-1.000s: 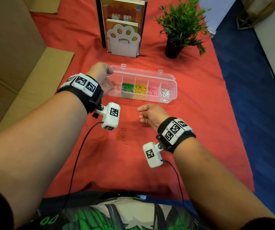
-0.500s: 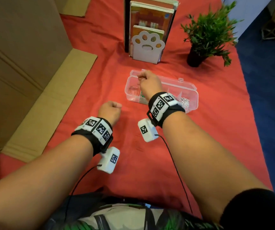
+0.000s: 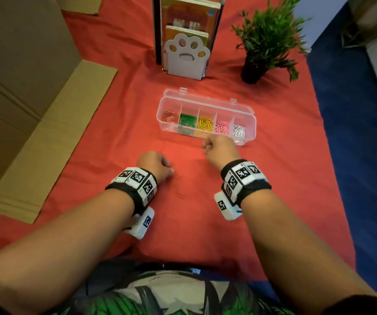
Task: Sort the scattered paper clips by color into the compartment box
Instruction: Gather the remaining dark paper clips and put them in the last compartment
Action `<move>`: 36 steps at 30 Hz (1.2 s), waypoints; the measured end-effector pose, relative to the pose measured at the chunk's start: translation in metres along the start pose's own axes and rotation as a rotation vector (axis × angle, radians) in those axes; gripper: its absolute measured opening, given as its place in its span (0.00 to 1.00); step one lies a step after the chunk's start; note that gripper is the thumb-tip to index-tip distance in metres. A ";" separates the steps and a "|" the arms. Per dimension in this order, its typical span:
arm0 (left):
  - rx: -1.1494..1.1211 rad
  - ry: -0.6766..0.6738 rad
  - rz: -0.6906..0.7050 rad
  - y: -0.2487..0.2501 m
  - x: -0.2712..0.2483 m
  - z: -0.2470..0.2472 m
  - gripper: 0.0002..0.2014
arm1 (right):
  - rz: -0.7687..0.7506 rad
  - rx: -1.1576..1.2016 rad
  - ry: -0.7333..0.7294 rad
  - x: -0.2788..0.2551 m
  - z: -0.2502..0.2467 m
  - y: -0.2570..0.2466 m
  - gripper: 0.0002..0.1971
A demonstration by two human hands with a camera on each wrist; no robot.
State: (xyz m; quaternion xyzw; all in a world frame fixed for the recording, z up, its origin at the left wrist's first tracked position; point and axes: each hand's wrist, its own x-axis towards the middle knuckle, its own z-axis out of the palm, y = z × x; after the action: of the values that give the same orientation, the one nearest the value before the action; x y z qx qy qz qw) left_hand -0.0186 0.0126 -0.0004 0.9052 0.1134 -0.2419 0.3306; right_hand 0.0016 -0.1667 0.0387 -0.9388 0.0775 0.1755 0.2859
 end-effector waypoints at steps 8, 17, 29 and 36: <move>0.195 0.011 0.057 0.007 -0.009 0.016 0.12 | -0.110 -0.295 0.095 -0.021 0.044 0.044 0.12; 0.329 -0.014 0.197 0.007 -0.019 0.028 0.11 | -0.151 -0.324 0.005 -0.031 0.053 0.047 0.16; 0.218 0.100 0.174 0.007 -0.021 0.033 0.08 | 0.388 -0.052 0.221 -0.051 -0.012 0.148 0.11; 0.070 0.041 0.056 0.012 -0.017 0.030 0.11 | 0.500 -0.203 0.164 -0.066 -0.005 0.166 0.19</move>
State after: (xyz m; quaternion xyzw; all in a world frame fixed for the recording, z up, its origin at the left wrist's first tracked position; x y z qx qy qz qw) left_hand -0.0401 -0.0168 -0.0053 0.9238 0.0862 -0.2175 0.3032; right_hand -0.0989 -0.3035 -0.0176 -0.9255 0.3115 0.1708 0.1313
